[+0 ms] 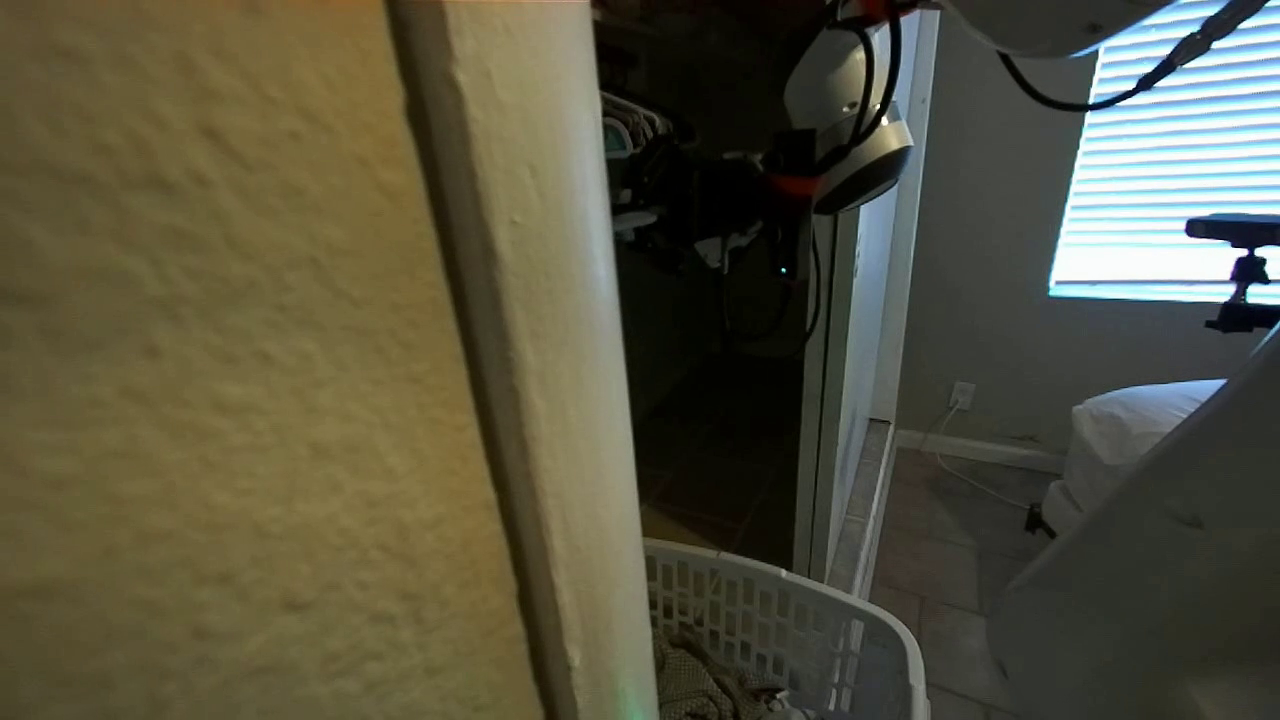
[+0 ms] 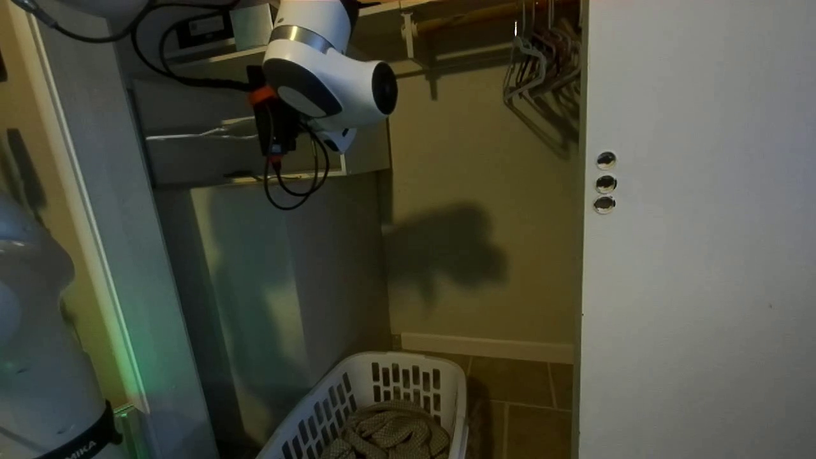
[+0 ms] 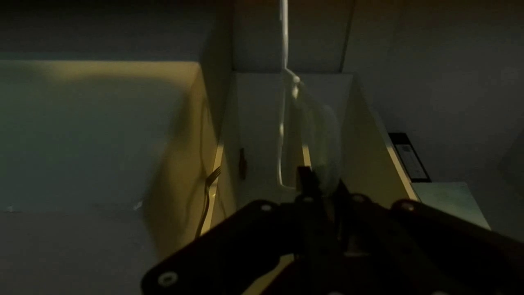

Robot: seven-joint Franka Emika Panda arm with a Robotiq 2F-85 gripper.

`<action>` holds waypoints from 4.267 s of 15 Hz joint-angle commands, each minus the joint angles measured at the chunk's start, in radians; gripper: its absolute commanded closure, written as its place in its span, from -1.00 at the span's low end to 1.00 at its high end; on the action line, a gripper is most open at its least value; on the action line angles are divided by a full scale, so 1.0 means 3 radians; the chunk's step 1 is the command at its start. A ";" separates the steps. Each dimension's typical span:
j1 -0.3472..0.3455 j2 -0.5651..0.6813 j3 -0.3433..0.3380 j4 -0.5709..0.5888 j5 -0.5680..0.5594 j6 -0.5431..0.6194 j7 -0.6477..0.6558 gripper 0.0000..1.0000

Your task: Move the hanger to the bottom shelf

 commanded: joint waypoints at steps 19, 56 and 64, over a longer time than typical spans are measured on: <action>0.0280 0.0041 0.0705 0.0217 0.0880 0.2093 0.0886 0.95; 0.0852 0.0036 0.0986 0.0447 -0.1150 0.3871 0.1847 -1.00; 0.0895 -0.0448 0.0647 0.0363 -0.1022 0.2951 0.0543 -1.00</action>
